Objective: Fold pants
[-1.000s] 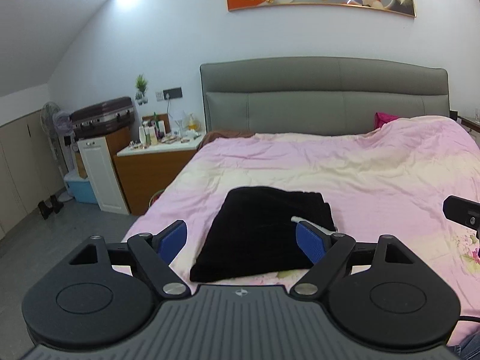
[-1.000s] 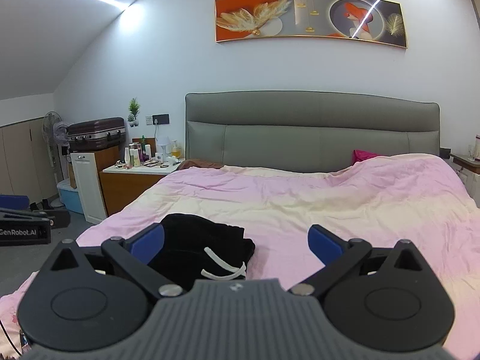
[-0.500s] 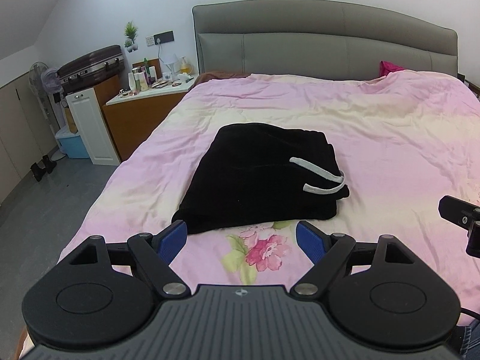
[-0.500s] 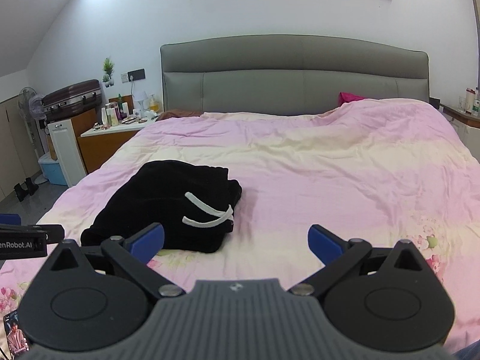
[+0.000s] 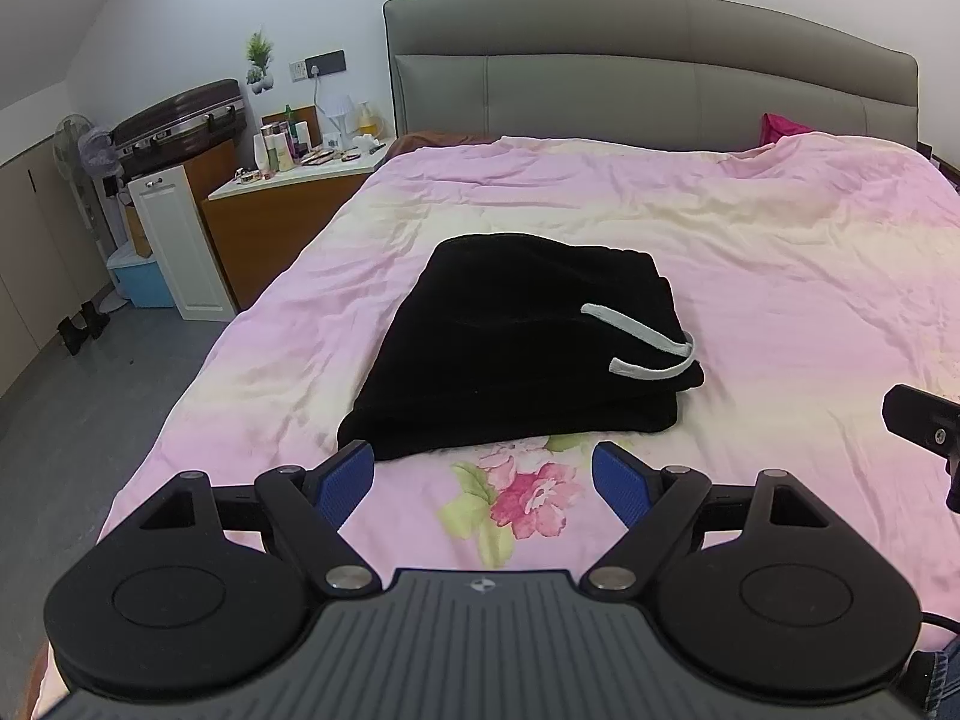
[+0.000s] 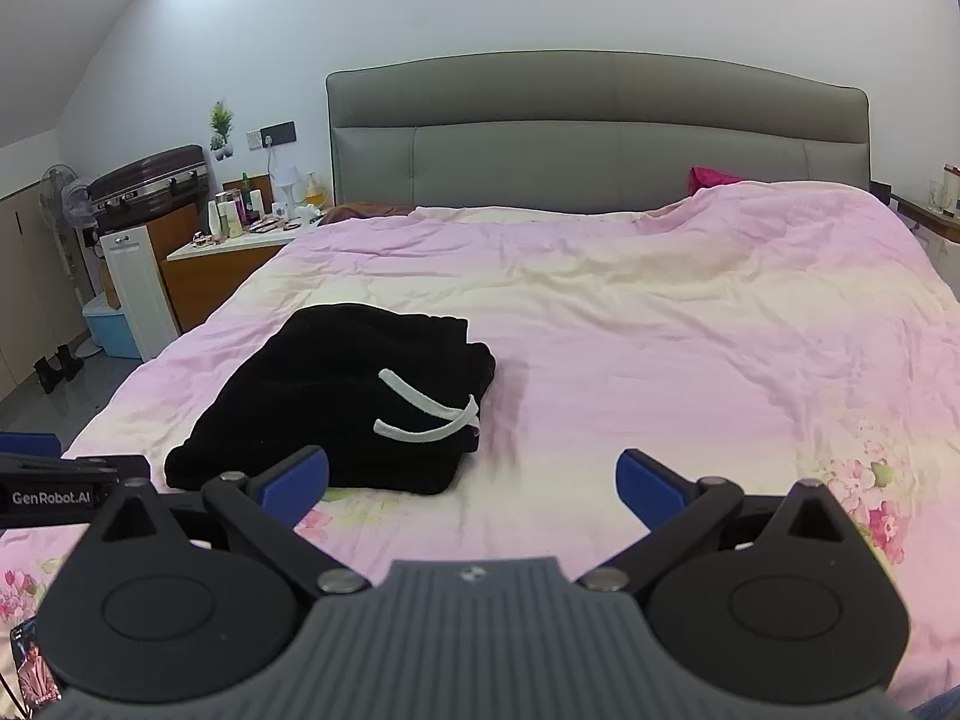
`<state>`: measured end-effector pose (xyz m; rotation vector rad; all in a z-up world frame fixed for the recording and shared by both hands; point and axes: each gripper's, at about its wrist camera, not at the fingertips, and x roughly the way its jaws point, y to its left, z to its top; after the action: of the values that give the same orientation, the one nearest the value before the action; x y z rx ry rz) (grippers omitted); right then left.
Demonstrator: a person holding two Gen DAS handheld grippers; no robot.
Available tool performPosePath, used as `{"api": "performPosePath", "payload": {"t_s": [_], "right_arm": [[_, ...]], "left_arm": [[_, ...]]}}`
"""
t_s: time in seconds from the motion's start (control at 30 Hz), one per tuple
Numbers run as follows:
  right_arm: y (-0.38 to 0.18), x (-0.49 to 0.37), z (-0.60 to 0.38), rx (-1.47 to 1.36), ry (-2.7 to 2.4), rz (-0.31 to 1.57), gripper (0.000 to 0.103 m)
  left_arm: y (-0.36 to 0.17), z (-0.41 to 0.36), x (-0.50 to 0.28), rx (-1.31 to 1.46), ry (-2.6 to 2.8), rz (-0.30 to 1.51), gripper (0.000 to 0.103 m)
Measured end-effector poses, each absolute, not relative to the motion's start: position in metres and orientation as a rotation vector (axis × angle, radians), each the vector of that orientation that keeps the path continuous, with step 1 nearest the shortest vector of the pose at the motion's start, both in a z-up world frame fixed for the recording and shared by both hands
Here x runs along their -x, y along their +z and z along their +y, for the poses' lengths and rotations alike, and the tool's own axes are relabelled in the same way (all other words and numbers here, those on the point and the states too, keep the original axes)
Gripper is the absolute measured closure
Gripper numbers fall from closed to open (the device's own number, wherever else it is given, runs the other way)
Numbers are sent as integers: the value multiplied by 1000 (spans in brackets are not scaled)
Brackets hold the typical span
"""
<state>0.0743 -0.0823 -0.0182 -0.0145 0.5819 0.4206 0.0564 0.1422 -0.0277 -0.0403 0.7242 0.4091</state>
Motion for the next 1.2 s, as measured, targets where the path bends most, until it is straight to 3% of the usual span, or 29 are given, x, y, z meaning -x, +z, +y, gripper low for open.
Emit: {"api": "performPosePath", "payload": {"t_s": [1.2], "right_arm": [[-11, -61, -92, -7, 423, 544, 5]], "left_arm": [[-14, 139, -55, 1, 394, 699, 6]]}}
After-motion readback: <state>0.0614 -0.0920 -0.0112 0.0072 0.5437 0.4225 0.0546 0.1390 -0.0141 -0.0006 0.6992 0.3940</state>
